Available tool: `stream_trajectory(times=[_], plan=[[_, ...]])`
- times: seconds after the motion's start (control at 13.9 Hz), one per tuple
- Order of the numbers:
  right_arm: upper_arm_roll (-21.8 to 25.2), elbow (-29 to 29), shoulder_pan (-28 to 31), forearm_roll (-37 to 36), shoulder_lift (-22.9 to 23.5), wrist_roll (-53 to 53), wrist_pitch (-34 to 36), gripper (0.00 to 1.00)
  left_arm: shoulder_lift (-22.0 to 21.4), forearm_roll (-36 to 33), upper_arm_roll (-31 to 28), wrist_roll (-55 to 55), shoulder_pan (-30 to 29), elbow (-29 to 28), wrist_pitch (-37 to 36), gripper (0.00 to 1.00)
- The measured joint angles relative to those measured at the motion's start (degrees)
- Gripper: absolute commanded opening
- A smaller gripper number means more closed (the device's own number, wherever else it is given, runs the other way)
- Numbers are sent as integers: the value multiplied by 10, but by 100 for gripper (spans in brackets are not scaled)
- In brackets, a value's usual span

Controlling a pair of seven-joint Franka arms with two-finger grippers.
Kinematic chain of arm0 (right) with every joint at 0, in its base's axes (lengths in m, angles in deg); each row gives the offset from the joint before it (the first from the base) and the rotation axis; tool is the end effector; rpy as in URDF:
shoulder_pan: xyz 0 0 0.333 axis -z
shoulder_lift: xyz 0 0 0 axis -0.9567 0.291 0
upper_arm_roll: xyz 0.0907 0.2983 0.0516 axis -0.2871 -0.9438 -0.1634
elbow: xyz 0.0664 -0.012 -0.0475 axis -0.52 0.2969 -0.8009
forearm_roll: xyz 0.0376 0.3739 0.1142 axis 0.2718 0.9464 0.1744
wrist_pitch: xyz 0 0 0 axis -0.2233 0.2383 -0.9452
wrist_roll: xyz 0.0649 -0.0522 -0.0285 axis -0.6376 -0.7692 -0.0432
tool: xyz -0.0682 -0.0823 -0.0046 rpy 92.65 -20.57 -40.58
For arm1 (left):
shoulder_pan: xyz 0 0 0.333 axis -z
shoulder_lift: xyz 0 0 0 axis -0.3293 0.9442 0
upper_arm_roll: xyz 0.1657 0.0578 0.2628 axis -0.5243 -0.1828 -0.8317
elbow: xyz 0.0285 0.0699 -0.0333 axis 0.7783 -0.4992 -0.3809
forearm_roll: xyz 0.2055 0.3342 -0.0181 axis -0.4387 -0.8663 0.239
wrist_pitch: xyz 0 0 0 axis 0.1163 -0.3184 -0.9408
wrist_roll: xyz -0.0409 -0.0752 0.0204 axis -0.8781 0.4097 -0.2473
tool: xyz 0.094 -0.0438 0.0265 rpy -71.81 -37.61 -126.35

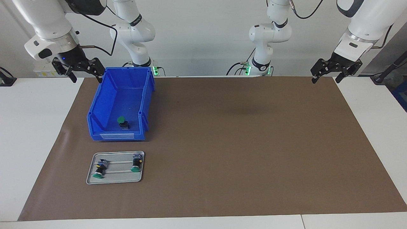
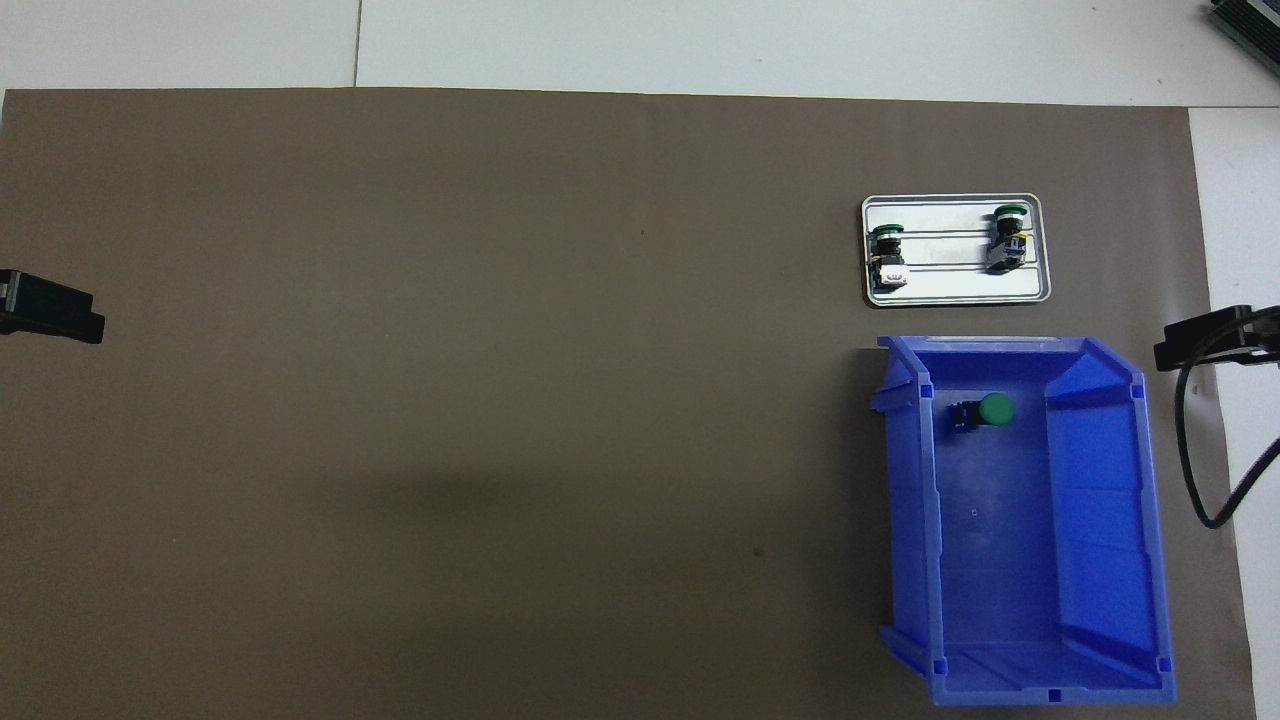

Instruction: Place and press button with both arms

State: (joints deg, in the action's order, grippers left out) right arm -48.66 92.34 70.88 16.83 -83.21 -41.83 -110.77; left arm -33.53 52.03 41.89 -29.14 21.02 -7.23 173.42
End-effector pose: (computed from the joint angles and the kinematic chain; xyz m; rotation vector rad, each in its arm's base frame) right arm 0.5320 -0.0379 0.6332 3.1046 -0.0319 -0.0716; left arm 0.5471 -0.0024 0.6454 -3.1303 0.1170 0.0395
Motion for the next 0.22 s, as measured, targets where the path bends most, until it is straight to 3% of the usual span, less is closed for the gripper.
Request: stream_trajectory(times=[0.22], plan=[[0,0,0,0,0,2,-2,100,0,0,0,0,0,0,0,100]])
